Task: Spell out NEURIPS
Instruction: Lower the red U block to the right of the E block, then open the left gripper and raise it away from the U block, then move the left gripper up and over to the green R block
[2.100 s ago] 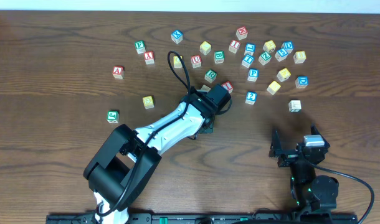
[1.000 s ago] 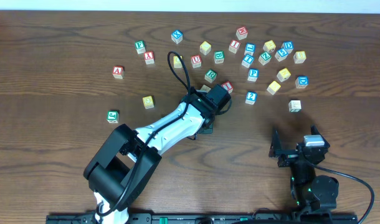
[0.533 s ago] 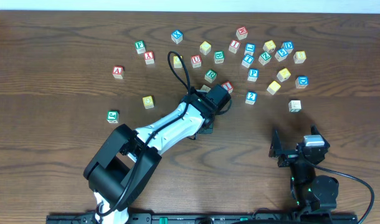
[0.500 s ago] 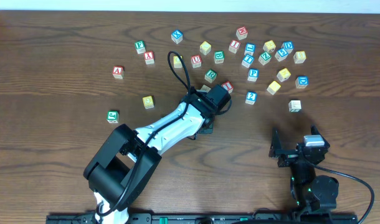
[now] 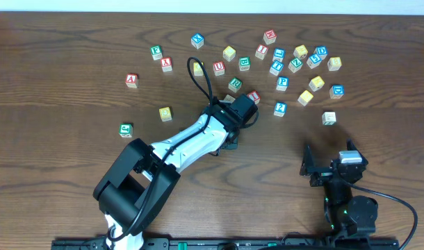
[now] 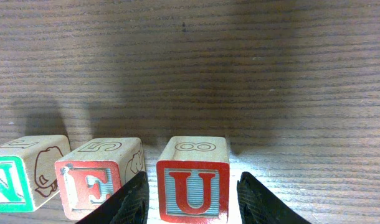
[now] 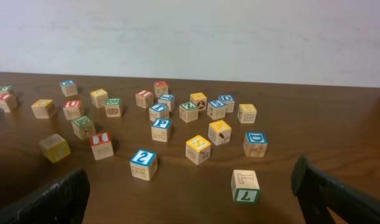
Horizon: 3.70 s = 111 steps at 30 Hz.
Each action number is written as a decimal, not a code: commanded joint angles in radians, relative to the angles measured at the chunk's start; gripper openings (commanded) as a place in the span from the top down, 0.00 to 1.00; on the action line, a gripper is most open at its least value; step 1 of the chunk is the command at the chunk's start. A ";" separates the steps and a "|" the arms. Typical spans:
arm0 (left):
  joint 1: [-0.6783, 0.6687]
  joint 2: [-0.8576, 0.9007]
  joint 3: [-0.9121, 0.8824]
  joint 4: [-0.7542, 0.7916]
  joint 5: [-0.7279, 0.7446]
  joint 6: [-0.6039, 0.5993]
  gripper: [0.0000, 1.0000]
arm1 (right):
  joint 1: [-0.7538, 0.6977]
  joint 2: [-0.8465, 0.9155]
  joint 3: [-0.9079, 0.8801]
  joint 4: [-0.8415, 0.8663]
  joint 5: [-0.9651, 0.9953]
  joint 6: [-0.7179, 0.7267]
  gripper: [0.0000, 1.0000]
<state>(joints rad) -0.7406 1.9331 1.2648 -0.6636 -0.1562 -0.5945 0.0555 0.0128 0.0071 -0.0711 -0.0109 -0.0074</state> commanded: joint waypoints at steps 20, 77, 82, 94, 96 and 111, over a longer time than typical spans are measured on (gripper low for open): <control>0.005 -0.164 0.005 0.000 -0.011 0.025 0.55 | -0.008 -0.004 -0.001 -0.005 0.001 0.014 0.01; 0.144 -0.351 0.048 0.016 0.200 0.194 0.41 | -0.008 -0.004 -0.001 -0.005 0.001 0.014 0.01; 0.144 -0.348 0.060 0.014 0.228 0.213 0.42 | -0.008 -0.004 -0.001 -0.005 0.001 0.014 0.01; 0.144 -0.231 0.212 -0.077 0.229 0.221 0.42 | -0.008 -0.004 -0.001 -0.005 0.001 0.014 0.01; 0.144 -0.206 0.235 -0.084 0.229 0.222 0.42 | -0.008 -0.004 -0.001 -0.005 0.001 0.014 0.01; 0.138 -0.156 0.287 -0.118 0.241 0.247 0.43 | -0.008 -0.004 -0.001 -0.005 0.001 0.014 0.01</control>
<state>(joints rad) -0.6006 1.7721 1.5246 -0.7654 0.0807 -0.3683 0.0555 0.0128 0.0071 -0.0711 -0.0109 -0.0071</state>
